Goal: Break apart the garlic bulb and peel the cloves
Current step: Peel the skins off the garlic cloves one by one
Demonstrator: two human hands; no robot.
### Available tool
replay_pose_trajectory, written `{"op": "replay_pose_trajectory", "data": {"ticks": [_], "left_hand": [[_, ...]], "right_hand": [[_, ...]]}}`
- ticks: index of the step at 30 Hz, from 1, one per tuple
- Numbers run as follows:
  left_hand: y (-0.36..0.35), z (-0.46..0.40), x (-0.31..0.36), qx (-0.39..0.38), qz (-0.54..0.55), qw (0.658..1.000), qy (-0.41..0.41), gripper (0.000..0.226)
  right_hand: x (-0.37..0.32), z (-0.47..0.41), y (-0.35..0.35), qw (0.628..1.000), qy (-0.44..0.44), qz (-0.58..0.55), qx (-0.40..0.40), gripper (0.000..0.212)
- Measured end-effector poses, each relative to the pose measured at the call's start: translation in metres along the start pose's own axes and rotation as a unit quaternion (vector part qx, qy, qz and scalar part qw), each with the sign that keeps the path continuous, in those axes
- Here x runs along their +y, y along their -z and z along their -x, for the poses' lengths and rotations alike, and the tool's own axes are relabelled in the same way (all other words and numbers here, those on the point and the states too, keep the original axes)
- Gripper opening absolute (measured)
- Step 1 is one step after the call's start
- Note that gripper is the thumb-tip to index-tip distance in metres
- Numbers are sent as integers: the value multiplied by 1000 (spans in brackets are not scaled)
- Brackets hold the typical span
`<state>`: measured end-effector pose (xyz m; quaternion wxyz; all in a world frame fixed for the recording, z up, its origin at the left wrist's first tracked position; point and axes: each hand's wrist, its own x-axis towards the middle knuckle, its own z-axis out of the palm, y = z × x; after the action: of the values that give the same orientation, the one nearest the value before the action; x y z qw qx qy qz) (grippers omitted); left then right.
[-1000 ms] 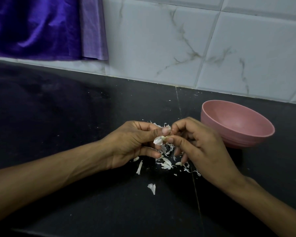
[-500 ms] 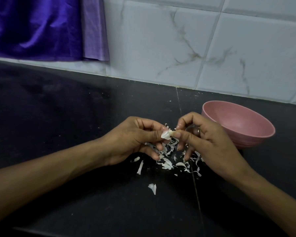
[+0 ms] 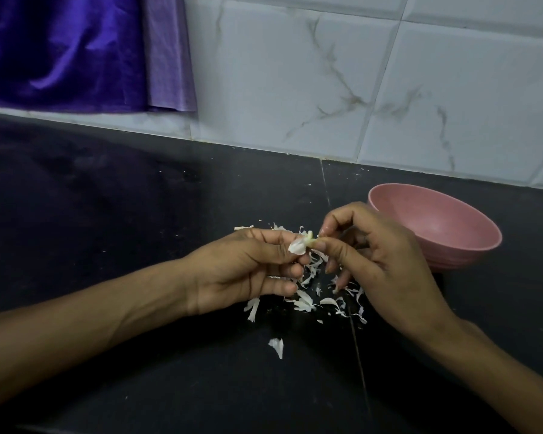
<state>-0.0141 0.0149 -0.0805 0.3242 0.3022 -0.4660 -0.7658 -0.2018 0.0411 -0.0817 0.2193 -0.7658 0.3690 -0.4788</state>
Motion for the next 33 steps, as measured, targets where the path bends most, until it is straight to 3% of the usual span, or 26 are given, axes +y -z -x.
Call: {"op": "replay_pose_trajectory", "data": {"ticks": [3,15,28,33], "left_hand": [[0,0,1,21,18,1000,-1,18],[-1,1,2,13,-2,1000,2,26],[-2,2,3,14,-3,1000,-17,15],[1,0,7,61,15,997,-40,16]], "right_hand": [[2,1,-2,998,39,46,7,13],[0,2,-3,997,52,64,3,10],[0,2,-2,995,61,81,-6,13],[1,3,-4,991,77,110,-19,15]]}}
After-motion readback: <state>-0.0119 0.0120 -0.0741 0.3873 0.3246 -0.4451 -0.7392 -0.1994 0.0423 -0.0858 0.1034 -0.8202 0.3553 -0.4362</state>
